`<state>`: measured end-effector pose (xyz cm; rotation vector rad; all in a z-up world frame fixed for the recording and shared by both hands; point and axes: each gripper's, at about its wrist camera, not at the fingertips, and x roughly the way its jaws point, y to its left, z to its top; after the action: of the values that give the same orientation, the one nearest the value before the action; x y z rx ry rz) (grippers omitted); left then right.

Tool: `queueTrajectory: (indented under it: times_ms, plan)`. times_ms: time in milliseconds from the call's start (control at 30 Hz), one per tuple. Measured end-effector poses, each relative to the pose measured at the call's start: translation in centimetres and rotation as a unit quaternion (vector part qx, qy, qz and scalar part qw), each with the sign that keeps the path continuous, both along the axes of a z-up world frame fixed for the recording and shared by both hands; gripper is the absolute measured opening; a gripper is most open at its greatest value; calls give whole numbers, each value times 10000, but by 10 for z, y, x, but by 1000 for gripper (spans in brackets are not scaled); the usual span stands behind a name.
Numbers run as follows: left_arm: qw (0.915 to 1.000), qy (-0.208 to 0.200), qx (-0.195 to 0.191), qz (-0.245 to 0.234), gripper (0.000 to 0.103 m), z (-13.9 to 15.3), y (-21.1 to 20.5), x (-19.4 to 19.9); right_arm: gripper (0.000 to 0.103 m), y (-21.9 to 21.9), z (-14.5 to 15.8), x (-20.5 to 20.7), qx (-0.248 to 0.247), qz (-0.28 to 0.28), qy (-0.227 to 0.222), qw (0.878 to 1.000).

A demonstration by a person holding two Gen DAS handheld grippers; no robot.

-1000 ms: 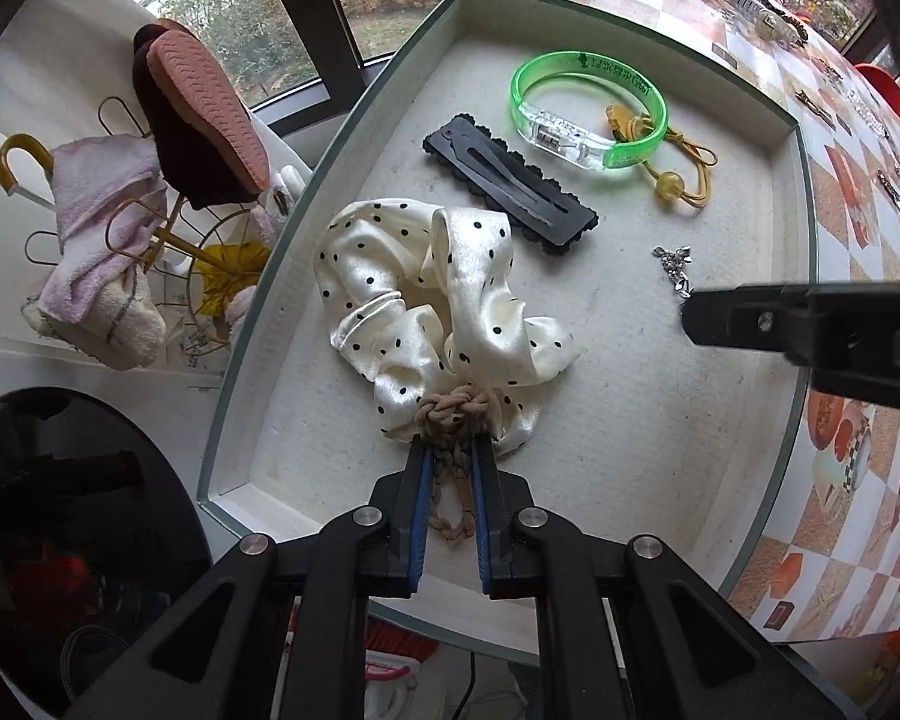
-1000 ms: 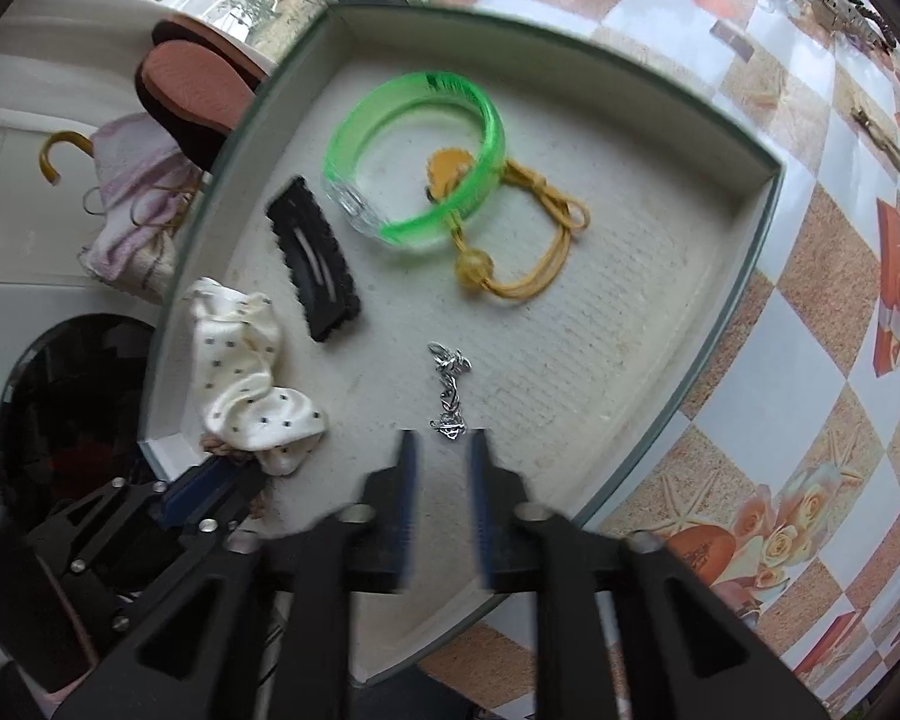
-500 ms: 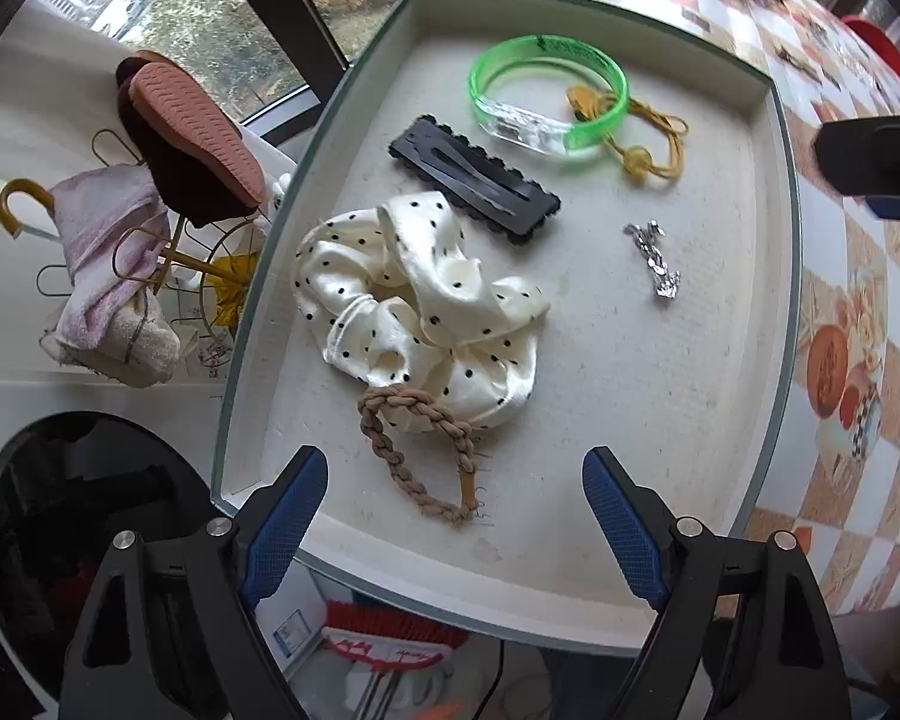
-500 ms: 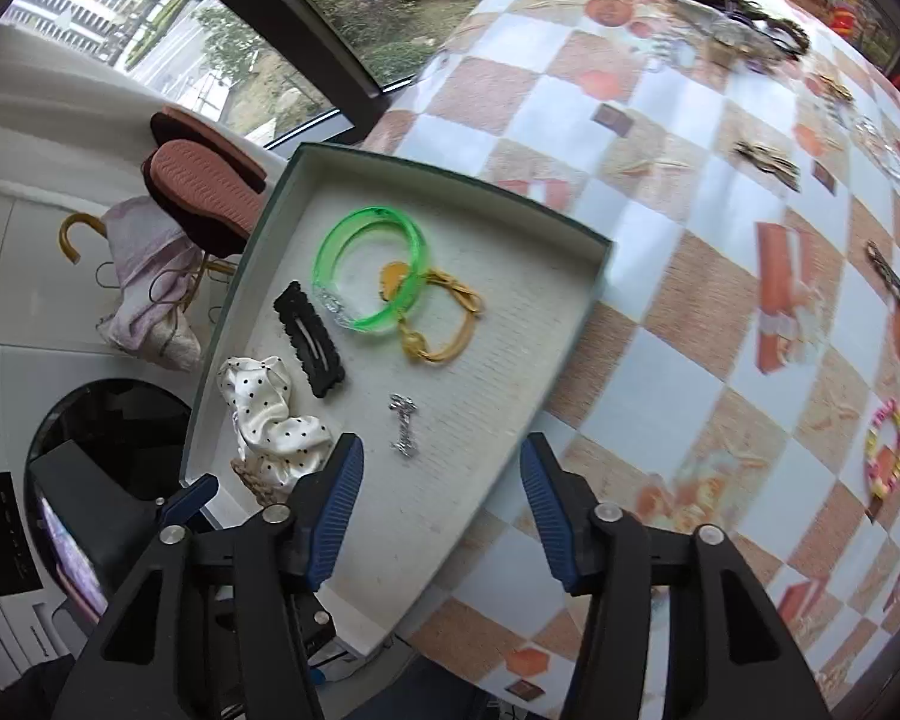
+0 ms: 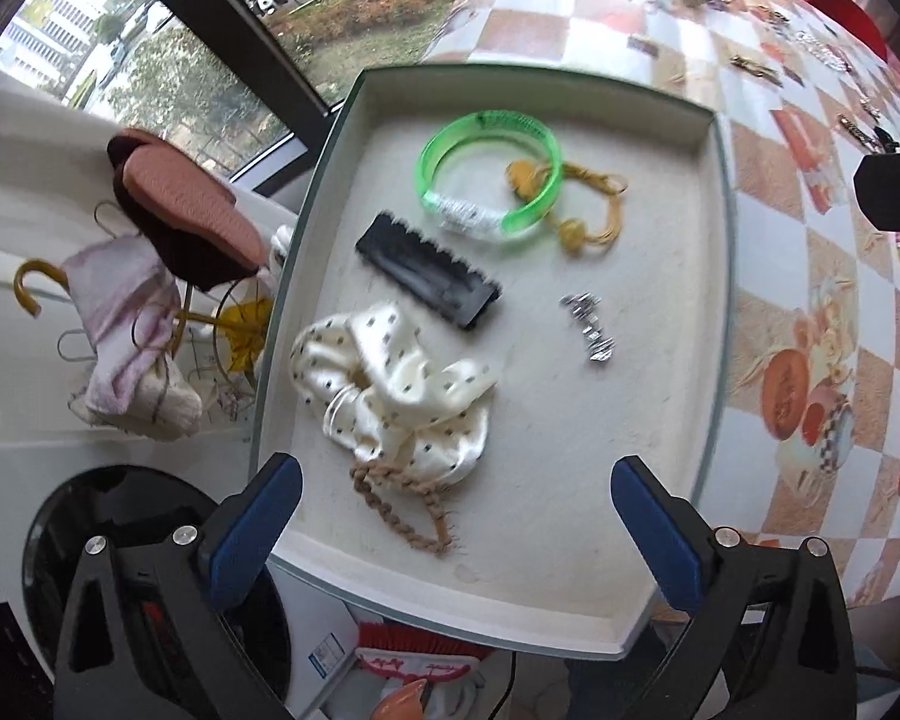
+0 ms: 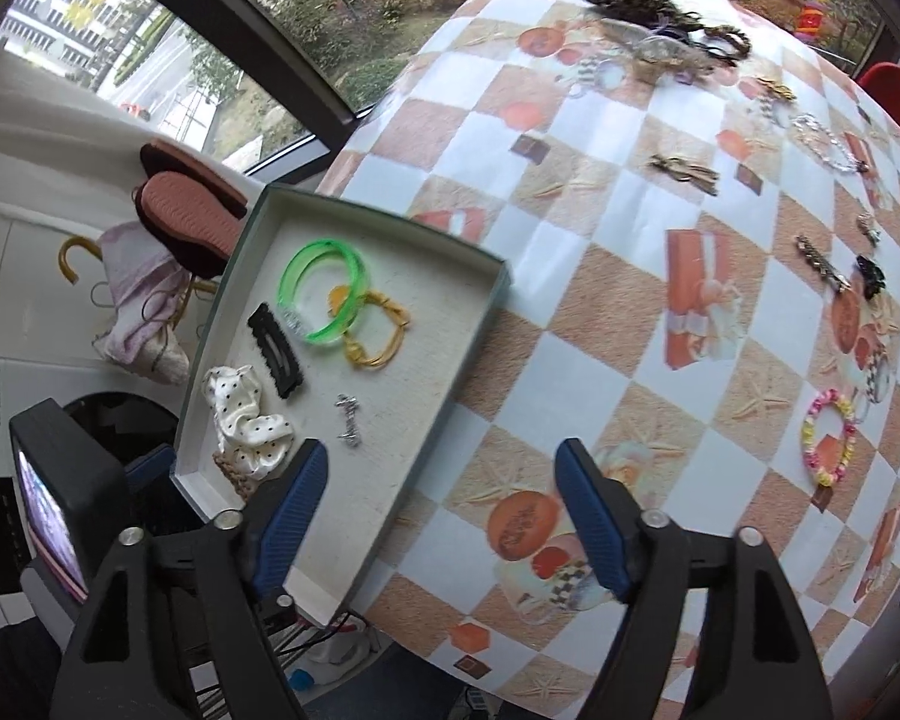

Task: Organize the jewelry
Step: 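Move both tools back over the gold hair pin and black claw clip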

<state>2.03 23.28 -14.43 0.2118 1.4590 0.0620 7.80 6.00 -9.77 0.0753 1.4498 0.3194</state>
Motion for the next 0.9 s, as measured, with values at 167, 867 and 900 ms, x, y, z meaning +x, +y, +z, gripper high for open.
queueTrajectory:
  times_ms: [167, 867, 900]
  plan:
    - [9998, -48, -55, -198, 103, 7, -22, 7, 87, -28, 3, 5, 13, -169, -75, 9998]
    - [9945, -207, -279, -993, 103, 29, -158, 44, 90, -170, -2, 28, 224, -1257, -321, 9913]
    - [9942, -216, -276, -1013, 103, 28, -165, 47, 90, -177, -4, 28, 215, -1295, -252, 9910]
